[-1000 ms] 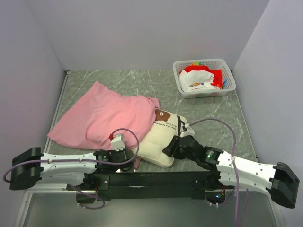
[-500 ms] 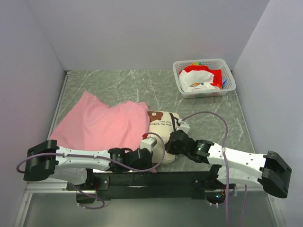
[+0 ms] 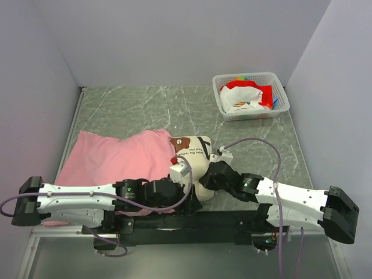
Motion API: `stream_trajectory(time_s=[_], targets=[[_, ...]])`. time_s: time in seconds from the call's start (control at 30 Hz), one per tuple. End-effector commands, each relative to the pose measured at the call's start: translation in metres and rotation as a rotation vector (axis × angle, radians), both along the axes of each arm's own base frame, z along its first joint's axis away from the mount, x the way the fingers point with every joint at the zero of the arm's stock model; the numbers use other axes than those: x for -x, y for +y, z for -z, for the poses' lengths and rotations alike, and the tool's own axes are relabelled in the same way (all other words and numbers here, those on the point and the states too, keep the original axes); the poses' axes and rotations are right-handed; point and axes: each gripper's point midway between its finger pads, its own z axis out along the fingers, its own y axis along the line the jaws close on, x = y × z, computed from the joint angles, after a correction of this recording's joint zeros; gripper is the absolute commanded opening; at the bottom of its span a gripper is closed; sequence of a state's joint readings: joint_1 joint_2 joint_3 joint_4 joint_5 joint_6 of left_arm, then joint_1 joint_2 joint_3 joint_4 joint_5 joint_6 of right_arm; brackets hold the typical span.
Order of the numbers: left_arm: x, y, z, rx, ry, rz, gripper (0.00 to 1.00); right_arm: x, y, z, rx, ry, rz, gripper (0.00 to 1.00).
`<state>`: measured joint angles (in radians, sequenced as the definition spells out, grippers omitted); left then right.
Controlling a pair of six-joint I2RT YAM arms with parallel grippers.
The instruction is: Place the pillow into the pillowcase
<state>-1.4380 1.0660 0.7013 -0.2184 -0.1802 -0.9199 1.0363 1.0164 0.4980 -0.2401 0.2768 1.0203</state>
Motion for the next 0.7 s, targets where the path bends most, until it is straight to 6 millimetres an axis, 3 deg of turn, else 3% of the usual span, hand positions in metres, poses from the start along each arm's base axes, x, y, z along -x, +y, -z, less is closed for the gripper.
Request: stream_trajectory(time_s=[0.0,0.07,0.2,0.27,0.37,0.53,0.63,0.67], targets=[[-0.023,0.016,-0.053,0.064,-0.041,-0.159,0.83,-0.012,-0.01,-0.012,-0.02,-0.066,0.077,0.19],[-0.036,0.029,-0.06,0.055,-0.047,-0.256,0.82,-0.01,-0.012,-0.014,-0.025,-0.069,0.08,0.26],[-0.065,0.068,-0.064,-0.033,-0.059,-0.478,0.8,-0.007,-0.019,-0.014,-0.018,-0.068,0.081,0.58],[-0.083,0.1,-0.049,-0.147,-0.049,-0.599,0.79,-0.007,-0.025,-0.015,-0.013,-0.078,0.091,0.69],[-0.1,0.118,-0.04,-0.21,-0.053,-0.647,0.85,-0.004,-0.037,-0.013,0.009,-0.08,0.11,0.83],[-0.12,0.128,-0.021,-0.307,-0.072,-0.633,0.89,-0.005,-0.046,-0.018,0.01,-0.101,0.122,0.9],[-0.129,0.107,-0.023,-0.301,-0.092,-0.561,0.86,-0.013,-0.046,-0.02,-0.005,-0.103,0.1,0.94],[-0.131,0.102,-0.015,-0.34,-0.088,-0.546,0.86,-0.019,-0.044,-0.023,-0.019,-0.125,0.081,0.94]])
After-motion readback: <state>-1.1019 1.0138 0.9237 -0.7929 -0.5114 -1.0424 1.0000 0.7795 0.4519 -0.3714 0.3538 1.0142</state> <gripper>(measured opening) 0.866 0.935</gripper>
